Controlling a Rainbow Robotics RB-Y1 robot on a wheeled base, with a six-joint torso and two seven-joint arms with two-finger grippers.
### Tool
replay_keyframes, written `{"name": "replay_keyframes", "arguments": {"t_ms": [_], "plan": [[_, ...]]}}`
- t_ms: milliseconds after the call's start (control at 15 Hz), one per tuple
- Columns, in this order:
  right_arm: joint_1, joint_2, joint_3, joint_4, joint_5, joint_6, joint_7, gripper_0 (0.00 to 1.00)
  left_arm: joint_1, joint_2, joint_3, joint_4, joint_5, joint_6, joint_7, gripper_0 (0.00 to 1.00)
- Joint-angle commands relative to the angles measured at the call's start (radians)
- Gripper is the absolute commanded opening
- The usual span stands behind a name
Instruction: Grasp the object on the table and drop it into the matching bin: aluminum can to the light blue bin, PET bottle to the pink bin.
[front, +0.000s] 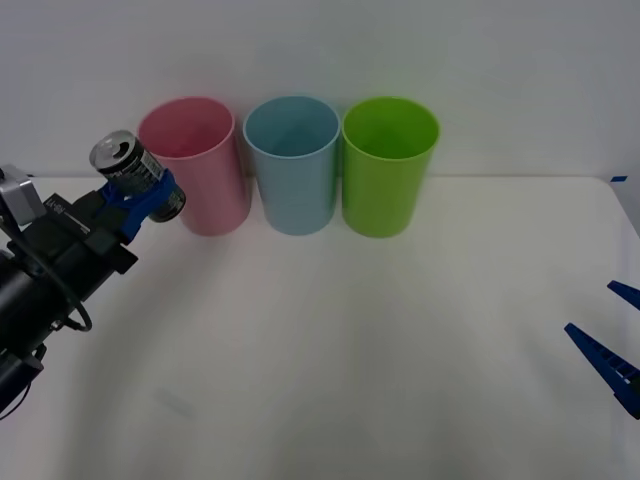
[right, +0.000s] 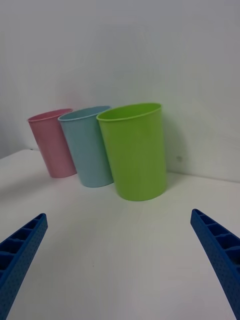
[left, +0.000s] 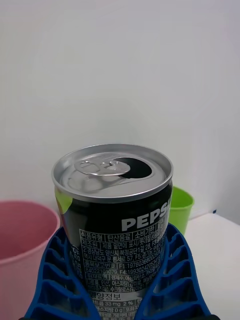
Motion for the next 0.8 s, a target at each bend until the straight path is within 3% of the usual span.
{"name": "replay_keyframes", "arguments": {"t_ms": [67, 200, 600, 800], "plan": [[0.0, 0.0, 0.0, 0.0, 0.0, 0.0, 0.0, 1.0, -0.117, 0.001, -0.009, 0.002, -0.123, 0.011, 0.126, 0.0], [0.0, 0.0, 0.0, 0.0, 0.0, 0.0, 0.0, 1.0, -0.22, 0.001, -0.023, 0.037, -0.212, 0.013, 0.201, 0.0], [0.0, 0.0, 0.0, 0.0, 0.0, 0.0, 0.0, 1.0, -0.51, -0.001, -0.073, 0.275, -0.446, 0.013, 0.209, 0.0], [0.0, 0.0, 0.0, 0.0, 0.0, 0.0, 0.0, 1.0, -0.647, -0.039, -0.064, 0.407, -0.566, 0.013, 0.216, 0.0]]}}
